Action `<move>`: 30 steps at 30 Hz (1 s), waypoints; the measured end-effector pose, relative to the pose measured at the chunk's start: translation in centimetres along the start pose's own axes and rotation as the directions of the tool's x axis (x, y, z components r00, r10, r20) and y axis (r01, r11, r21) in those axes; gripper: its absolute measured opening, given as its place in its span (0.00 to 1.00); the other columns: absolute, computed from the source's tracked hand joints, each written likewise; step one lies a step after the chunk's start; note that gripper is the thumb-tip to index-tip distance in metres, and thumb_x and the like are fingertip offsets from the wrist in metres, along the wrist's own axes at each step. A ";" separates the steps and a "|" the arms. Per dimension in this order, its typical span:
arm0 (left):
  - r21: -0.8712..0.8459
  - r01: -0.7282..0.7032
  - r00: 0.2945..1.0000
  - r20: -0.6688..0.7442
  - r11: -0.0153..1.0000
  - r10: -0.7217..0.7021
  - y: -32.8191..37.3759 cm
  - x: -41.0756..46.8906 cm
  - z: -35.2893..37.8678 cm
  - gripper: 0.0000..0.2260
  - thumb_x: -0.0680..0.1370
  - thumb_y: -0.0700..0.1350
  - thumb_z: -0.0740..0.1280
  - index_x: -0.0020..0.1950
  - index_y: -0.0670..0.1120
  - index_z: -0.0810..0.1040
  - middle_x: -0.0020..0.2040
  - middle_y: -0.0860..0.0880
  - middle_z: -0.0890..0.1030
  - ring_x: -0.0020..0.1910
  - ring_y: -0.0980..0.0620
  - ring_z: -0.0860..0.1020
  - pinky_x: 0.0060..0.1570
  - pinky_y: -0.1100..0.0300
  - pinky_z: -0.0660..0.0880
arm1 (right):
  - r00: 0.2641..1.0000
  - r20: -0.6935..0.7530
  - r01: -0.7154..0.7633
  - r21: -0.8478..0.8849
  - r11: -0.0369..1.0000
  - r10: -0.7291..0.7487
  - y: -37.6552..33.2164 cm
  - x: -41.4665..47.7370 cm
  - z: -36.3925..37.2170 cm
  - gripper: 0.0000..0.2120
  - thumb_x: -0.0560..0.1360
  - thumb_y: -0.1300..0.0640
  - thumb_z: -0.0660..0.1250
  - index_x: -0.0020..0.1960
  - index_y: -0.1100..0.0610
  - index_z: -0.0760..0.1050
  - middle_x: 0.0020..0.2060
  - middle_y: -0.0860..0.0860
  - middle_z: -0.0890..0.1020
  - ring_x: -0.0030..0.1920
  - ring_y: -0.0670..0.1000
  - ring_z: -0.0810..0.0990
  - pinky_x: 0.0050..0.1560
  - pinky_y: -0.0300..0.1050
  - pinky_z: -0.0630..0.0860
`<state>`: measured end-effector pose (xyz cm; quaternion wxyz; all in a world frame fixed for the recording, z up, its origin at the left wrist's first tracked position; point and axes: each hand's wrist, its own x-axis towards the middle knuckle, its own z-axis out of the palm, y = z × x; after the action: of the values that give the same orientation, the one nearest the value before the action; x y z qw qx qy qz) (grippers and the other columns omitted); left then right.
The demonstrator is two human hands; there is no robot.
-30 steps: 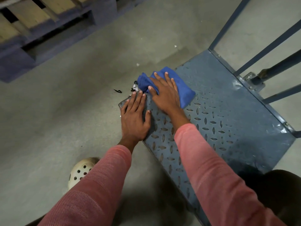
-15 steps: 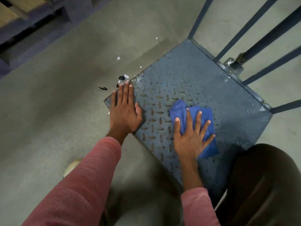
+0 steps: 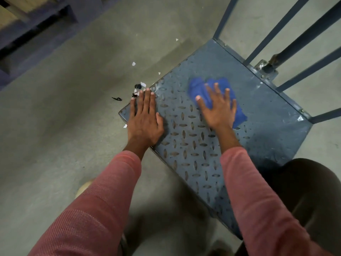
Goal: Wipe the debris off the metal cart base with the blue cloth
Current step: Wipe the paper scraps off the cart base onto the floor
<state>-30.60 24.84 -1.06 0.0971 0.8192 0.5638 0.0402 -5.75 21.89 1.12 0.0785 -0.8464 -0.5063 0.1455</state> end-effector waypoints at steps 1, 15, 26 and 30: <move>0.001 -0.015 1.000 0.004 1.000 0.015 0.1 0.2 0.0 0.33 0.83 0.55 0.40 0.86 0.42 0.45 0.86 0.43 0.45 0.85 0.45 0.43 0.83 0.41 0.45 | 0.992 -0.017 -0.123 0.031 0.992 0.124 -0.6 0.3 0.1 0.33 0.78 0.26 0.44 0.81 0.35 0.48 0.82 0.41 0.48 0.82 0.52 0.42 0.80 0.63 0.40; -0.025 -0.136 0.991 -0.005 0.990 0.136 1.1 4.3 -0.2 0.31 0.86 0.55 0.44 0.86 0.41 0.47 0.86 0.43 0.47 0.86 0.46 0.44 0.83 0.42 0.44 | 0.992 -0.057 -0.111 -0.058 0.992 0.108 -1.7 6.2 -0.3 0.35 0.79 0.27 0.42 0.82 0.39 0.45 0.83 0.43 0.47 0.82 0.54 0.42 0.81 0.61 0.41; -0.063 -0.111 0.993 0.026 0.992 0.113 1.4 4.5 -1.2 0.31 0.86 0.52 0.51 0.85 0.39 0.50 0.86 0.42 0.48 0.86 0.45 0.45 0.83 0.42 0.49 | 0.988 -0.047 0.141 -0.107 0.984 -0.146 -5.3 16.2 -1.6 0.31 0.81 0.32 0.46 0.81 0.40 0.52 0.82 0.42 0.54 0.82 0.55 0.49 0.81 0.61 0.47; -0.050 -0.100 0.992 0.073 0.994 0.103 1.4 4.7 -1.3 0.31 0.85 0.52 0.51 0.85 0.39 0.51 0.86 0.41 0.49 0.86 0.45 0.45 0.83 0.42 0.48 | 0.950 -0.043 0.299 -0.173 0.939 -0.310 -8.1 10.2 0.8 0.29 0.83 0.35 0.48 0.82 0.41 0.53 0.82 0.44 0.56 0.82 0.56 0.50 0.80 0.62 0.51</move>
<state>-27.85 28.92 0.29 0.1349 0.8454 0.5162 0.0273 -8.23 34.67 0.94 0.0475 -0.7660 -0.6383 0.0599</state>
